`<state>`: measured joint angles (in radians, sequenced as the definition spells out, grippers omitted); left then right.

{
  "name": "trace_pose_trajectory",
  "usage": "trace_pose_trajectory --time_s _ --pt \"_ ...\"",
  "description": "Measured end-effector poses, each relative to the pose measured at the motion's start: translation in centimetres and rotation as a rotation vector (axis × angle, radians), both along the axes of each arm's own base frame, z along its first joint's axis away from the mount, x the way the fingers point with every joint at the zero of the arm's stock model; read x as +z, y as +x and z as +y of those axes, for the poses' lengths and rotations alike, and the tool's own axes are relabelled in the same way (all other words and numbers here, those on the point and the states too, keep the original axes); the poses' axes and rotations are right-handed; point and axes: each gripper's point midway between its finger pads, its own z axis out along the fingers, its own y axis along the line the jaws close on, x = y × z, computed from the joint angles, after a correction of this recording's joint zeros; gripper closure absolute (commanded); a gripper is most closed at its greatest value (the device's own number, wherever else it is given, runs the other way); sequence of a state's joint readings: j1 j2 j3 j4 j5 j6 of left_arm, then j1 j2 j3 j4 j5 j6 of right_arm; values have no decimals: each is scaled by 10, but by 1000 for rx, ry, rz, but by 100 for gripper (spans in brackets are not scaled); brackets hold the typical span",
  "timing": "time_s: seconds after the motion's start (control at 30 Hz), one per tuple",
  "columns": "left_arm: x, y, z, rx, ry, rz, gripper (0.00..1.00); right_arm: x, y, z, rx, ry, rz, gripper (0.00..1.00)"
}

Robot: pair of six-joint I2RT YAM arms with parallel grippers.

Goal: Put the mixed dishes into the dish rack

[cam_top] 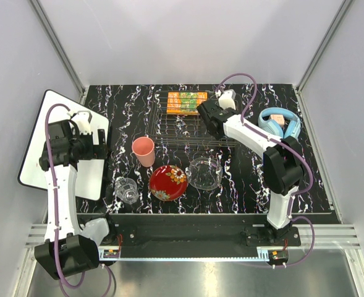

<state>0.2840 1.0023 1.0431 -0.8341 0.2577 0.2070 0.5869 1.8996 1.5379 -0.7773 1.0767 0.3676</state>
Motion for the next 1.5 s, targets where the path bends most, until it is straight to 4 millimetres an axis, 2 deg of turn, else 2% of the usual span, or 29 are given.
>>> trace_pose_trajectory --time_s 0.3,0.37,0.4,0.43,0.5,0.53,0.63,0.67,0.77,1.0,1.17,1.27,1.5 --pt "-1 -1 0 -2 1 2 1 -6 -6 -2 -1 -1 34 100" --pt "-1 -1 0 -2 1 2 1 -7 -10 -3 -5 -4 52 94" --pt "-1 -1 0 -2 1 2 1 -8 -11 -3 -10 -9 63 91" --pt "-1 -1 0 -2 1 3 1 -9 -11 -3 -14 -16 74 80" --pt "-2 -1 0 -2 2 3 1 -13 -9 -1 -24 -28 99 69" --pt "-2 -1 0 -1 2 3 1 -16 -9 0 -28 -32 106 56" --pt "-2 -1 1 3 7 5 1 -21 -10 4 -28 -46 132 41" --pt "-2 -1 2 4 9 5 1 -21 -11 5 -25 -52 140 33" --pt "-2 -1 2 5 10 5 1 -18 -10 12 -13 -50 141 25" --pt "-2 -1 2 7 12 6 1 1 -2 22 -1 -23 107 28" --pt "-2 -1 3 9 17 7 1 1 -5 23 3 -17 110 30" --pt "-2 -1 3 9 17 7 1 1 -14 20 4 1 120 32" --pt "-2 -1 4 11 20 8 1 -3 -37 7 -7 55 100 52"
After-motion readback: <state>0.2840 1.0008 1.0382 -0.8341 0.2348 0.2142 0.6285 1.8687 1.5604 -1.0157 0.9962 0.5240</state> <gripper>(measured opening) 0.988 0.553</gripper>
